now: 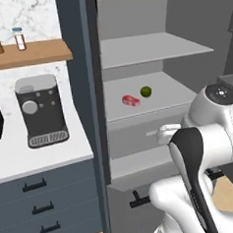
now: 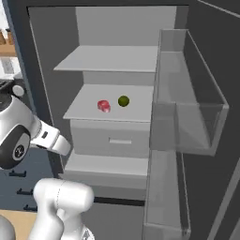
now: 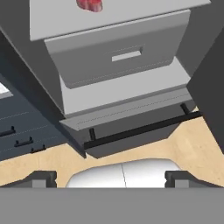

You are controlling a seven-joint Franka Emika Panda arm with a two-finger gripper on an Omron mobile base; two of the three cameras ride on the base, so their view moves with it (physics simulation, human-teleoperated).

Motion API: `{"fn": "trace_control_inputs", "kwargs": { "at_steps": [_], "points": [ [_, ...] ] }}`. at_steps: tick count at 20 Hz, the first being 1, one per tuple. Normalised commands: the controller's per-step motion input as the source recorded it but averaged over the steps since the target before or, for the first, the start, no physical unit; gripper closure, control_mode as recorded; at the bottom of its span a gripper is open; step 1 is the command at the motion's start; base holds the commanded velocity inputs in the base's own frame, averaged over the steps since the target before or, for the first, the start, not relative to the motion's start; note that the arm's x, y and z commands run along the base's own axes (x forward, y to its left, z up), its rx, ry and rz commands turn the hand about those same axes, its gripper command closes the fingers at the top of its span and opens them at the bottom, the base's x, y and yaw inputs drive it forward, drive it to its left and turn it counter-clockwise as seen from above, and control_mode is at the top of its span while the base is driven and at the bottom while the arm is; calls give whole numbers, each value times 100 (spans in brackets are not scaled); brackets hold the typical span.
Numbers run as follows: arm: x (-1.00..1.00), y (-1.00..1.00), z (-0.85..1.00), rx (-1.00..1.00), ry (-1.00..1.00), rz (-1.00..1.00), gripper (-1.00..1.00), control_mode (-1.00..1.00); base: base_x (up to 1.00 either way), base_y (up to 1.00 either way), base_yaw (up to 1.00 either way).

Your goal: Place one lime and one steak in each tupperware on the nearby counter, to pack two identical lunches.

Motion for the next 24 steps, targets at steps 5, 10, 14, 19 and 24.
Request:
{"fn": "trace_control_inputs", "kwargs": {
  "at_steps": [5,10,14,19,24],
  "points": [
    [0,0,0,0,0,0,-100,100,39,-17,0],
    [0,0,0,0,0,0,-100,100,66,-1,2],
    [28,-16,0,3,0,4,-100,-100,31,-12,4],
    [60,-25,-2,1,-2,10,-100,-100,0,0,0],
    [72,-7,-11,0,-6,9,-100,-100,0,0,0]
  ]
}}
